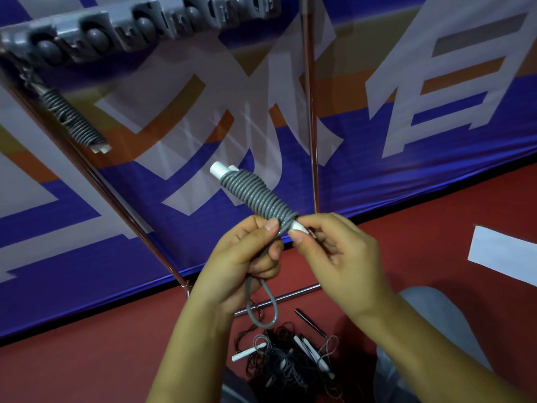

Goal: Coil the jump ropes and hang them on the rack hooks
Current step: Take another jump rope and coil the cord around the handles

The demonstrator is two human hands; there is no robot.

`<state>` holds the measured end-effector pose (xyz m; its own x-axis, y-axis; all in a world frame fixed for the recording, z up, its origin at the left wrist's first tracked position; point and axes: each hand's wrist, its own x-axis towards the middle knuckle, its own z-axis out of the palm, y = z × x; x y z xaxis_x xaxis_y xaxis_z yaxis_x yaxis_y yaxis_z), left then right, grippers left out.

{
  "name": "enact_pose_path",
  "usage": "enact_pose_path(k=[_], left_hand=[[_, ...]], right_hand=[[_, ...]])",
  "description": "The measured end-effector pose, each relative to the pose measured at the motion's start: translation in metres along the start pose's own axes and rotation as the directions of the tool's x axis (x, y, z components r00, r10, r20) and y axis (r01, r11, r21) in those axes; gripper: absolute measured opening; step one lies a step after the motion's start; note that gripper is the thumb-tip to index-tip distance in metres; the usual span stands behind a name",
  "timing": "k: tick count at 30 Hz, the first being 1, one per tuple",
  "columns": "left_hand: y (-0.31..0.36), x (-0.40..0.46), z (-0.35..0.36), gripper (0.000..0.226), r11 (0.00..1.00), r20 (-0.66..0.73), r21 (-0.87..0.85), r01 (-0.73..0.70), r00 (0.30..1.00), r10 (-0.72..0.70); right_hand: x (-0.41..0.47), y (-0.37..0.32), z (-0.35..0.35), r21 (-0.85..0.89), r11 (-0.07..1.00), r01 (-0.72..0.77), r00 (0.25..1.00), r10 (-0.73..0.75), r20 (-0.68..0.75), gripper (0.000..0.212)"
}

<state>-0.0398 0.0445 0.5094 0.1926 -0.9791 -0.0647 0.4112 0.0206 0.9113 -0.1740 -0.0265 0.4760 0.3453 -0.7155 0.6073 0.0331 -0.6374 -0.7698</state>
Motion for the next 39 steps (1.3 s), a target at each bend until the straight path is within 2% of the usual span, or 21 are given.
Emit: enact_pose_path(k=[4, 7, 10, 13, 16, 18, 21, 22, 24, 27, 28, 31, 33, 35, 36, 37, 39], left_hand=[[-0.005, -0.002, -0.006, 0.030, 0.999, 0.048, 0.035, -0.039, 0.998, 0.037], [0.002, -0.005, -0.009, 0.022, 0.978, -0.012, 0.209, -0.014, 1.000, 0.017], [0.005, -0.007, -0.007, 0.032, 0.936, -0.064, 0.350, 0.045, 0.998, -0.024], [-0.002, -0.005, -0.003, 0.036, 0.942, -0.121, 0.328, 0.070, 0.992, -0.031], [-0.016, -0.001, 0.003, 0.031, 0.980, -0.145, 0.199, 0.012, 0.989, 0.017], [-0.021, 0.001, 0.008, 0.030, 0.988, -0.206, 0.139, -0.063, 0.974, 0.091], [-0.020, 0.001, 0.013, 0.035, 0.971, -0.308, 0.198, -0.132, 0.932, 0.189], [-0.017, -0.001, 0.014, 0.032, 0.960, -0.314, 0.244, -0.137, 0.926, 0.212], [-0.010, -0.003, 0.016, 0.030, 0.926, -0.316, 0.360, -0.117, 0.918, 0.239], [0.001, -0.005, 0.016, 0.025, 0.853, -0.304, 0.516, -0.075, 0.915, 0.265], [0.004, -0.006, 0.018, 0.024, 0.828, -0.281, 0.557, -0.063, 0.924, 0.259], [0.006, -0.008, 0.027, 0.018, 0.721, -0.205, 0.692, -0.045, 0.945, 0.256], [0.007, -0.009, 0.032, 0.020, 0.573, -0.169, 0.818, -0.056, 0.928, 0.331], [0.008, -0.008, 0.031, 0.025, 0.362, -0.081, 0.928, -0.087, 0.903, 0.423], [0.008, -0.007, 0.028, 0.023, 0.289, -0.039, 0.952, -0.100, 0.898, 0.438], [0.007, -0.006, 0.024, 0.022, 0.245, -0.012, 0.964, -0.107, 0.899, 0.439], [0.006, -0.005, 0.019, 0.039, 0.196, 0.039, 0.971, -0.134, 0.905, 0.424]], right_hand=[[-0.004, 0.000, 0.001, 0.025, 0.999, -0.020, 1.000, 0.021, -0.007, 0.017], [-0.006, 0.003, 0.002, 0.035, 0.999, -0.036, 0.999, 0.037, -0.012, 0.020], [-0.005, 0.007, 0.003, 0.050, 0.994, -0.101, 0.995, 0.102, -0.013, 0.018], [-0.006, 0.009, 0.006, 0.040, 0.993, -0.107, 0.994, 0.108, -0.009, 0.021], [-0.008, 0.006, 0.007, 0.048, 0.986, -0.157, 0.988, 0.157, 0.003, 0.022], [-0.009, 0.000, 0.008, 0.182, 0.945, -0.272, 0.962, 0.273, 0.020, 0.022], [-0.010, -0.009, 0.010, 0.454, 0.767, -0.453, 0.887, 0.438, 0.146, 0.021], [-0.009, -0.008, 0.010, 0.492, 0.718, -0.493, 0.867, 0.456, 0.203, 0.021], [-0.001, -0.003, 0.004, 0.444, 0.716, -0.539, 0.842, 0.448, 0.300, 0.019], [0.024, 0.004, -0.010, 0.298, 0.801, -0.520, 0.842, 0.422, 0.334, 0.016], [0.035, 0.004, -0.014, 0.286, 0.811, -0.509, 0.842, 0.401, 0.360, 0.027], [0.061, -0.009, -0.013, 0.285, 0.849, -0.446, 0.845, 0.294, 0.446, 0.077], [0.070, -0.017, -0.006, 0.181, 0.906, -0.383, 0.858, 0.276, 0.432, 0.096], [0.072, -0.018, 0.000, 0.145, 0.910, -0.389, 0.870, 0.311, 0.381, 0.099], [0.072, -0.018, 0.002, 0.174, 0.894, -0.413, 0.871, 0.332, 0.361, 0.097], [0.072, -0.016, 0.004, 0.218, 0.868, -0.446, 0.867, 0.358, 0.347, 0.094], [0.073, -0.011, 0.005, 0.310, 0.801, -0.512, 0.848, 0.414, 0.332, 0.088]])
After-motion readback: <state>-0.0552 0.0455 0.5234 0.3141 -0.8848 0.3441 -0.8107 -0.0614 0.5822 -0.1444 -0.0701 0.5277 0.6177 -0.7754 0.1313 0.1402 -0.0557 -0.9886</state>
